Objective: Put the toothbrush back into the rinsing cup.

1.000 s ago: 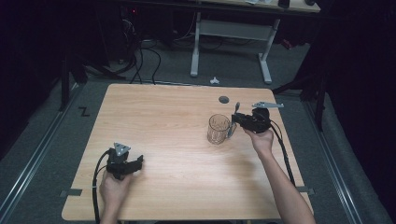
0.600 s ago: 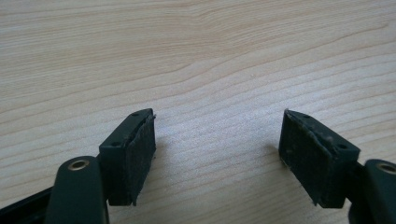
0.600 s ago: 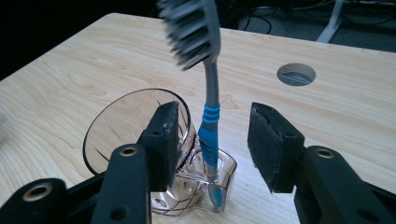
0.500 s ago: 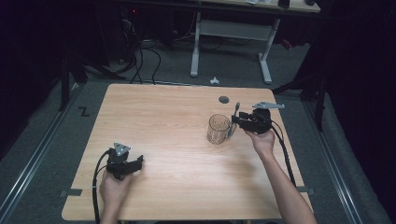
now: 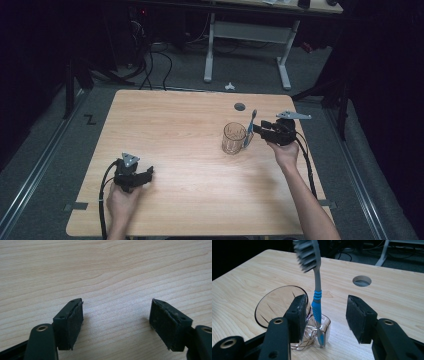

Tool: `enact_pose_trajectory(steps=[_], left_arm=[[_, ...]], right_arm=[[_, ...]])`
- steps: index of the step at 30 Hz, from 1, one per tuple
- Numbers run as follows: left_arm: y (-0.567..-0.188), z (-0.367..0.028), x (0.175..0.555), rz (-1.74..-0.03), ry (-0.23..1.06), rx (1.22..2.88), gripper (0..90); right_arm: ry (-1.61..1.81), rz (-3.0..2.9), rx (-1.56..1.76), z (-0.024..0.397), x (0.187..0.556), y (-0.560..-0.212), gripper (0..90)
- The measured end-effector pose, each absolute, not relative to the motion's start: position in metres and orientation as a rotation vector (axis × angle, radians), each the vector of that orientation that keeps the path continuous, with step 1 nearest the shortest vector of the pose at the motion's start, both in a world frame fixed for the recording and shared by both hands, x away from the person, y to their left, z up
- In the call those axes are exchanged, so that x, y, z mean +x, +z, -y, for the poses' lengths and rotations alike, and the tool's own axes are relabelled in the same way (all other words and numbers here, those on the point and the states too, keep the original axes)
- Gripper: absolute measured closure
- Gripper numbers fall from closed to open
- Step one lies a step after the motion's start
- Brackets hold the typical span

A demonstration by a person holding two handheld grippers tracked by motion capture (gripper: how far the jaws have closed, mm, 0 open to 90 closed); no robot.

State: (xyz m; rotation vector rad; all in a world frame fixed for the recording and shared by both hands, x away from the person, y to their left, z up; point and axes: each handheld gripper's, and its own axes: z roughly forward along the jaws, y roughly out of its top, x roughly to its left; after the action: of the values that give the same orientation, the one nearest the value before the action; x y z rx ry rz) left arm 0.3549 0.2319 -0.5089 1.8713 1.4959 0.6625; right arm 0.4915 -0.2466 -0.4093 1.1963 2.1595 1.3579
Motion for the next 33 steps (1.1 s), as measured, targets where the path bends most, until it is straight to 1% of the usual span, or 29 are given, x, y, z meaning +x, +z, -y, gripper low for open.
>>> enact_pose_trajectory(steps=[14,33], left_arm=[[-0.509,-0.232,0.355,-1.496,0.662,1.871,27.6],[-0.509,-0.232,0.355,-1.496,0.662,1.871,27.7]], right_arm=[[1.342,-2.165,1.148,0.247,0.478,-0.399,52.8],[1.346,-2.14,1.173,0.265,0.462,-0.395,54.6]])
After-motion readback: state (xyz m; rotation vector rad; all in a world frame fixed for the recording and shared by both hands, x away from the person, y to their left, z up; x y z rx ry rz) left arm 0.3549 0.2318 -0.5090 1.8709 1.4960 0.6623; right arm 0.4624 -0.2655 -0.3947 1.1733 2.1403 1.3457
